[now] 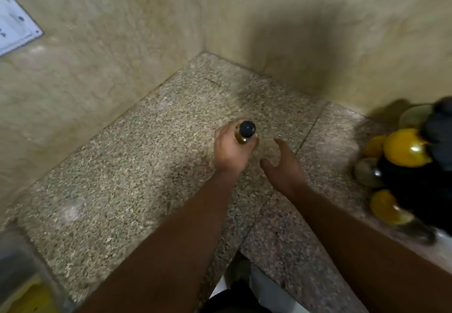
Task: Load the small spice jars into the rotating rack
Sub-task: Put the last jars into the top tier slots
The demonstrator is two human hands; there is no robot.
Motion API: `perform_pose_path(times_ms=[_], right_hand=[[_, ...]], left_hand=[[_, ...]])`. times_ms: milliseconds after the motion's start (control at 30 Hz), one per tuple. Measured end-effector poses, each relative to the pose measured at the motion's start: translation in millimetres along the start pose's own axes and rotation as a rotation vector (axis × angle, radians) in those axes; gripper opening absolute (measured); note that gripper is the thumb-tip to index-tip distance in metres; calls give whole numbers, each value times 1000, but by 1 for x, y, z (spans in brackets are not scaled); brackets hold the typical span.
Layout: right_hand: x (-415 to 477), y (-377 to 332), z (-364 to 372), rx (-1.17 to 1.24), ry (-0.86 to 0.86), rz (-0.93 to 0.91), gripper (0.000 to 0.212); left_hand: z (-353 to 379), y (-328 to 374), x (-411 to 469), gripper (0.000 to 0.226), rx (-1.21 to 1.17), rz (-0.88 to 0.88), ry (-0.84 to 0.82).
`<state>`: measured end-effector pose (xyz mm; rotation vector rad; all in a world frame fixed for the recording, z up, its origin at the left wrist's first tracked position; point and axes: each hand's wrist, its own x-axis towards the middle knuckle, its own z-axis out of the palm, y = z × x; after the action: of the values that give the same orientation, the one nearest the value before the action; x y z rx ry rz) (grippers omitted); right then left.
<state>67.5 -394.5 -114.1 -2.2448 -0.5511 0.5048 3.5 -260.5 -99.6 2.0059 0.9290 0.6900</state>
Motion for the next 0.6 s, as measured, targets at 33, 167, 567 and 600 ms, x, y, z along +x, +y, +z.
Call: perform_pose_path(times_ms=[33,167,567,600], right_hand=[[-8,7,-11,31,33,20,72],[-44,34,-55,85,160,94,66],[-139,95,-163,590,662,257,40],[-143,98,-172,660,698,268,38]], left_hand=[[7,11,-7,50,5,23,-25],[33,53,-41,54,16,95,-115],[100,145,-152,49,-106,352,-310],[107,150,-157,52,-115,361,-347]])
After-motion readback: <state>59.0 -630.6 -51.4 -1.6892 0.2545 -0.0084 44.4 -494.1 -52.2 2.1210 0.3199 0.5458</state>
